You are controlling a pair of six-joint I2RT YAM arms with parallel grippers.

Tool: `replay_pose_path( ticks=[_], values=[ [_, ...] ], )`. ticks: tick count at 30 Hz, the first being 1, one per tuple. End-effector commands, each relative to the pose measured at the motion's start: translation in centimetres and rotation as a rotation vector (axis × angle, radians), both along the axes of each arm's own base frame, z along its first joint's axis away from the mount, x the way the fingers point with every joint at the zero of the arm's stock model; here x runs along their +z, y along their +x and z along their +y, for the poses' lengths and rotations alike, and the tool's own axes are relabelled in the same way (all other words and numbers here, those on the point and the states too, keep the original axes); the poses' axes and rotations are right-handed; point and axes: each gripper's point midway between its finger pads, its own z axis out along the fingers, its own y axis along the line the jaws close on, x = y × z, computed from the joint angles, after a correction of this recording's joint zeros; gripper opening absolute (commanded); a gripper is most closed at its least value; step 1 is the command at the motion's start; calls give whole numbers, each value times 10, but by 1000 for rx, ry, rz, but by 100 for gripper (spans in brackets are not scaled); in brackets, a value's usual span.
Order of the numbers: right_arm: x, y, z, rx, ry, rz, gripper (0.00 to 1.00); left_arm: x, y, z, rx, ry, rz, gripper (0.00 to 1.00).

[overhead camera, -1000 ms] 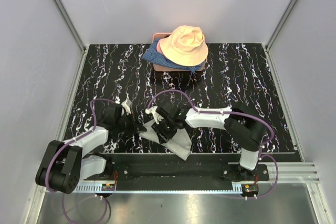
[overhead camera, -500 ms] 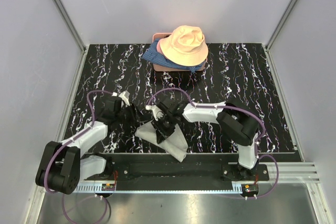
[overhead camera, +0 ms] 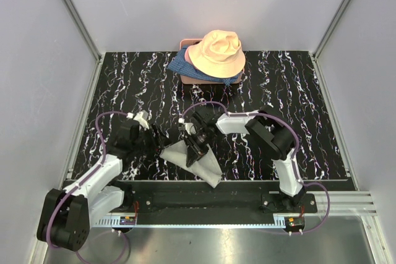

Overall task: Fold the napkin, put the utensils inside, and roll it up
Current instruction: Roll the napkin with the utensil

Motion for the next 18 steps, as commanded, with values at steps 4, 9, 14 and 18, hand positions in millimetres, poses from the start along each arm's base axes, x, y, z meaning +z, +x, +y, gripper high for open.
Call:
replay_pose_path(
  ticks=[4,9,14,18],
  values=[
    [-1,3,-2,8,45,152,29,1,4,-4,-30,-19,-62,62],
    [-2,9,-3,-1,63,189,30,-3,6,-11,-56,-51,-62,56],
    [-4,13,-4,-9,70,213,31,-9,8,-14,-65,-63,-59,45],
    [-7,15,-6,-15,65,218,31,-12,10,-16,-72,-74,-47,37]
  ],
)
